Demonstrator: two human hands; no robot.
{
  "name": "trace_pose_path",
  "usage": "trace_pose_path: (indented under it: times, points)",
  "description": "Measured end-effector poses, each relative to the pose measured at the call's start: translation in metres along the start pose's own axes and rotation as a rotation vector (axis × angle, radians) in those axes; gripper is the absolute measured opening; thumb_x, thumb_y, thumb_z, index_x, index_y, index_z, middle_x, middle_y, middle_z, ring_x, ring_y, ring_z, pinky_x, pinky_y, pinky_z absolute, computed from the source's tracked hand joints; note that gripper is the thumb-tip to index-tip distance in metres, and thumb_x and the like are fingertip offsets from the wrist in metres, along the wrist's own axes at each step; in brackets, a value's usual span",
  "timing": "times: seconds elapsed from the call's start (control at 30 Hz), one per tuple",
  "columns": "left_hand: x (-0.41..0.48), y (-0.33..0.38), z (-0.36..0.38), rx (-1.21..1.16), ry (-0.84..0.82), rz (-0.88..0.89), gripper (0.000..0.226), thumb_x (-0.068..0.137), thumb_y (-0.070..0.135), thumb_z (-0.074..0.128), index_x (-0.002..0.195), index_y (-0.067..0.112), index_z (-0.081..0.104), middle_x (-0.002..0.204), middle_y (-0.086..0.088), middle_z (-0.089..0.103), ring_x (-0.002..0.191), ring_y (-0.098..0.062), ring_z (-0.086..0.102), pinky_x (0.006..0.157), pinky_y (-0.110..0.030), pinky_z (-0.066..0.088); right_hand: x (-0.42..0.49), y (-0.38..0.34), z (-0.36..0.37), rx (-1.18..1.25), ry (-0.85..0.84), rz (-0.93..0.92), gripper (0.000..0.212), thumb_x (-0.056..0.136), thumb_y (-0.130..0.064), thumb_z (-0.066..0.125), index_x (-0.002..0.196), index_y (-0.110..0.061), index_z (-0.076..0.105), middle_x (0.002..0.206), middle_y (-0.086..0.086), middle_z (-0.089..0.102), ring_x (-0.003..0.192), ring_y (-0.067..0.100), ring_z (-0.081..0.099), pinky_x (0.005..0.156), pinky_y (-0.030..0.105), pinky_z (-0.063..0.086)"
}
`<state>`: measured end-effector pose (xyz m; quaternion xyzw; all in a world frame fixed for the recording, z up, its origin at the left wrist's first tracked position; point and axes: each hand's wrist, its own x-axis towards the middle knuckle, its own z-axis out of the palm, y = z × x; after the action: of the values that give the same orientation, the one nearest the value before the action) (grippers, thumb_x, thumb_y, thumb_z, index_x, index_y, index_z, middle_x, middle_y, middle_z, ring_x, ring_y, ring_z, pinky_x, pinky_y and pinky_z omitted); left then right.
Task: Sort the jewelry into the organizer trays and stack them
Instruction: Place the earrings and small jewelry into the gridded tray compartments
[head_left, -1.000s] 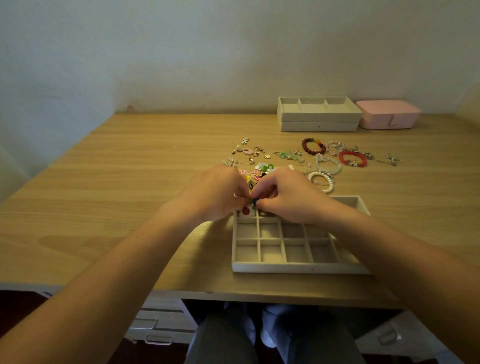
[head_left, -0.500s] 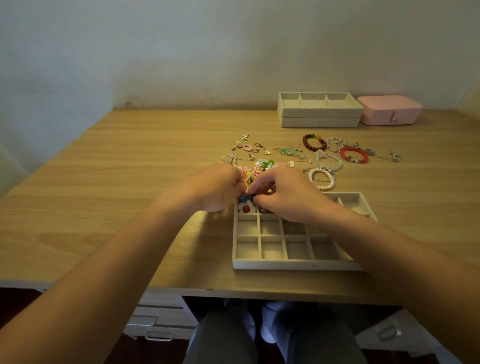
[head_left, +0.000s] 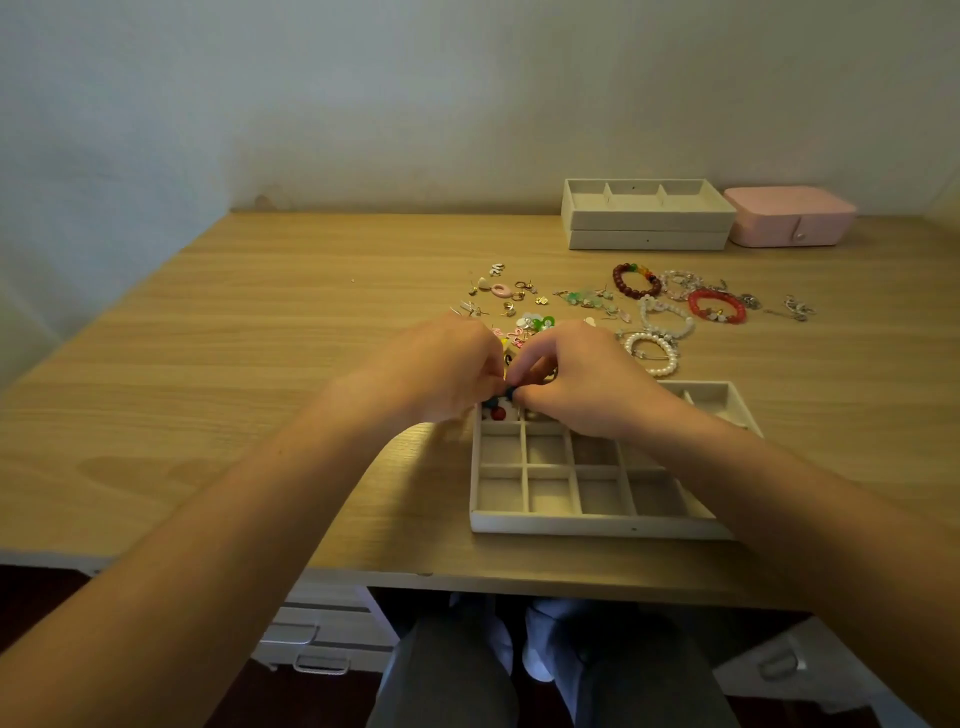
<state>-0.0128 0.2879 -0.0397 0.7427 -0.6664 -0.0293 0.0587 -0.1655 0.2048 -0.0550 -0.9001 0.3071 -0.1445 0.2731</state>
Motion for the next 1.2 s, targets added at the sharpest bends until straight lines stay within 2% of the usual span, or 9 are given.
trace_pose_path:
  times: [0.07, 0.17, 0.3, 0.43, 0.53, 0.67, 0.8, 1.0, 1.2]
  points:
    - [-0.001, -0.003, 0.005, -0.105, 0.049, -0.025, 0.004, 0.089, 0.032, 0.072, 0.090, 0.029, 0.068, 0.092, 0.004, 0.069, 0.086, -0.019, 0.061, 0.076, -0.037, 0.053, 0.000, -0.001, 0.001, 0.007, 0.002, 0.009, 0.017, 0.084, -0.013, 0.076, 0.095, -0.026, 0.080, 0.086, -0.011, 0.074, 0.075, -0.005, 0.065, 0.060, 0.003, 0.044]
    - [-0.001, -0.011, 0.012, -0.314, 0.099, -0.080, 0.027, 0.083, 0.026, 0.080, 0.077, 0.032, 0.054, 0.086, 0.011, 0.066, 0.076, -0.012, 0.061, 0.071, -0.034, 0.052, -0.001, -0.003, 0.002, -0.019, 0.007, 0.006, 0.016, 0.086, -0.014, 0.075, 0.094, -0.026, 0.082, 0.085, -0.014, 0.071, 0.072, -0.005, 0.062, 0.058, 0.003, 0.040]
    - [-0.003, -0.016, 0.022, -0.491, 0.117, -0.097, 0.023, 0.087, 0.020, 0.074, 0.077, 0.034, 0.058, 0.086, 0.007, 0.067, 0.069, -0.008, 0.059, 0.064, -0.031, 0.047, -0.002, -0.005, 0.002, -0.034, -0.001, 0.012, 0.014, 0.089, -0.017, 0.074, 0.095, -0.027, 0.082, 0.089, -0.011, 0.072, 0.077, -0.001, 0.061, 0.062, 0.008, 0.041]
    - [-0.011, -0.019, 0.016, -0.570, 0.087, -0.067, 0.016, 0.087, 0.020, 0.070, 0.080, 0.033, 0.066, 0.085, 0.009, 0.070, 0.071, -0.009, 0.062, 0.062, -0.029, 0.051, -0.002, -0.007, 0.002, -0.016, -0.003, 0.022, 0.015, 0.089, -0.014, 0.073, 0.093, -0.027, 0.081, 0.085, -0.010, 0.072, 0.078, 0.002, 0.062, 0.061, 0.013, 0.044]
    - [-0.017, -0.016, 0.010, -0.508, 0.034, -0.043, 0.007, 0.080, 0.026, 0.078, 0.078, 0.032, 0.074, 0.076, 0.019, 0.067, 0.072, -0.001, 0.064, 0.063, -0.022, 0.048, -0.003, -0.006, 0.003, -0.011, 0.003, 0.026, 0.014, 0.089, -0.014, 0.073, 0.092, -0.027, 0.080, 0.083, -0.012, 0.070, 0.076, 0.000, 0.062, 0.058, 0.011, 0.040]
    - [-0.015, -0.009, 0.012, -0.309, 0.054, -0.079, 0.009, 0.077, 0.036, 0.081, 0.081, 0.038, 0.073, 0.085, 0.017, 0.062, 0.073, 0.001, 0.058, 0.065, -0.025, 0.045, -0.004, -0.005, 0.004, -0.008, 0.020, 0.028, 0.016, 0.089, -0.013, 0.072, 0.090, -0.027, 0.079, 0.083, -0.014, 0.067, 0.076, 0.000, 0.062, 0.060, 0.011, 0.043]
    - [-0.012, -0.002, 0.013, -0.233, 0.083, -0.128, 0.014, 0.076, 0.033, 0.080, 0.089, 0.033, 0.078, 0.090, 0.012, 0.069, 0.079, -0.012, 0.060, 0.066, -0.028, 0.048, -0.004, -0.002, 0.002, 0.005, 0.003, 0.027, 0.018, 0.089, -0.013, 0.073, 0.089, -0.031, 0.076, 0.084, -0.017, 0.064, 0.080, 0.004, 0.064, 0.073, 0.028, 0.056]
    - [-0.012, 0.000, 0.010, -0.247, 0.077, -0.158, 0.014, 0.074, 0.034, 0.082, 0.088, 0.032, 0.079, 0.084, 0.012, 0.069, 0.077, -0.013, 0.063, 0.066, -0.029, 0.051, -0.002, -0.001, 0.002, -0.009, -0.013, 0.000, 0.015, 0.088, -0.018, 0.076, 0.090, -0.033, 0.078, 0.084, -0.017, 0.069, 0.081, 0.004, 0.065, 0.077, 0.031, 0.057]
    - [-0.012, 0.000, 0.009, -0.357, 0.062, -0.179, 0.008, 0.075, 0.029, 0.085, 0.080, 0.030, 0.079, 0.064, 0.017, 0.058, 0.061, -0.003, 0.055, 0.054, -0.021, 0.040, 0.001, -0.004, 0.004, -0.069, -0.008, -0.040, 0.019, 0.090, -0.019, 0.072, 0.093, -0.037, 0.080, 0.088, -0.015, 0.074, 0.085, 0.006, 0.065, 0.080, 0.034, 0.057]
